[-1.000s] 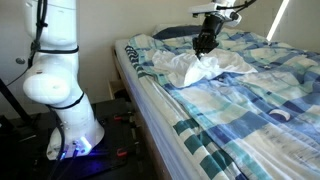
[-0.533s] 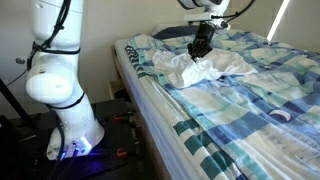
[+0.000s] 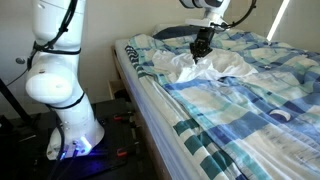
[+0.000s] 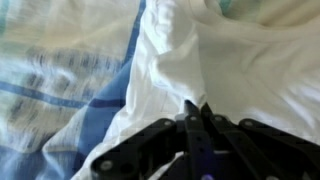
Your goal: Fold the sleeves on the white t-shirt
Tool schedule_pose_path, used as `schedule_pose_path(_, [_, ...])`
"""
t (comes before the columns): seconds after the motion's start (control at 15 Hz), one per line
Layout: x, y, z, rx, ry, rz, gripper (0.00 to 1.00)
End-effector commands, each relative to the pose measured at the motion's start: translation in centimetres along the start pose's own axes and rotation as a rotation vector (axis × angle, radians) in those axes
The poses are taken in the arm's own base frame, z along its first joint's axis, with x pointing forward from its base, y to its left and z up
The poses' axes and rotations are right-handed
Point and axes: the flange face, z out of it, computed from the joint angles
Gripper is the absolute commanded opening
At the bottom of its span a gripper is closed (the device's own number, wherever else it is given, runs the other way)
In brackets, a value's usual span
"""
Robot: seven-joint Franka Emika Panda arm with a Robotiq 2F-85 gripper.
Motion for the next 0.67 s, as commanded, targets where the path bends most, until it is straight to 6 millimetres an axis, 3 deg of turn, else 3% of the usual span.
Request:
schedule_pose_path(0.0, [0.7,0.0,0.7,0.036,0.105,-0.012,0.01])
schedule_pose_path(0.07, [1.0,0.0,1.2,0.04,0.122,-0.016,0.01])
schedule_pose_path(0.13, [1.1,0.1,1.9,0.037,0.132,-0.013,0.09])
schedule_pose_path(0.2, [1.2,0.2,2.5,0.038,0.143,-0.01,0.32])
schedule_pose_path(0.4, [0.3,0.7,3.3,0.015,0.174,-0.008,0.42])
schedule_pose_path(0.6, [-4.5,3.5,1.3,0.011,0.228,0.043,0.64])
